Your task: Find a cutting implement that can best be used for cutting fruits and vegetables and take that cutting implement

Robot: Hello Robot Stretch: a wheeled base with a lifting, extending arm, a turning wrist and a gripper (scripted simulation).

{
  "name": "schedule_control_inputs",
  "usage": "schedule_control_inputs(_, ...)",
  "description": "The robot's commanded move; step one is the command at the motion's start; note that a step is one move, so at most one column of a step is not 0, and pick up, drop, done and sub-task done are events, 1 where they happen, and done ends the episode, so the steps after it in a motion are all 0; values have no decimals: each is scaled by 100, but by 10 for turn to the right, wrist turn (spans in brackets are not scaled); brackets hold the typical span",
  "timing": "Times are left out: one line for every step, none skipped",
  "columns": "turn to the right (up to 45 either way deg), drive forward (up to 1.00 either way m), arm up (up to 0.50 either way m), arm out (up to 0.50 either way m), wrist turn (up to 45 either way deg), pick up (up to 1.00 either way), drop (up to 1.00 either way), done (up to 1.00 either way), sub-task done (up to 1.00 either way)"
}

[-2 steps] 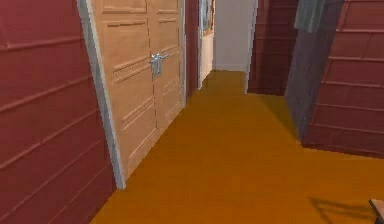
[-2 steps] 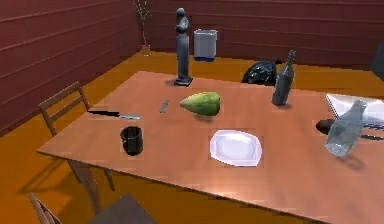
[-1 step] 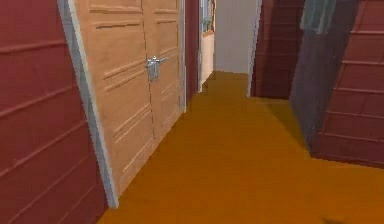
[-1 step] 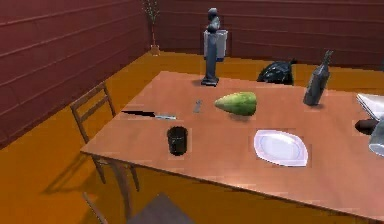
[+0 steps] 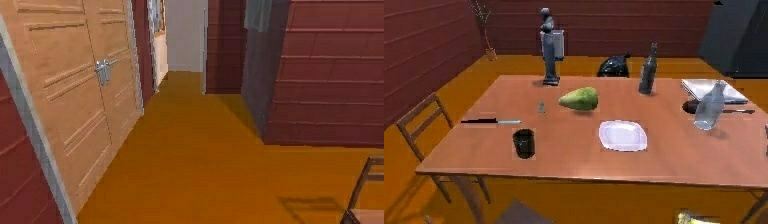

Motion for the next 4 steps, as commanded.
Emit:
schedule_control_inputs(0,25,0,0,0,0,0,0,0)
schedule_control_inputs(330,0,0,0,0,0,0,0,0)
schedule_control_inputs(0,75,0,0,0,0,0,0,0)
schedule_control_inputs(0,0,50,0,0,0,0,0,0)
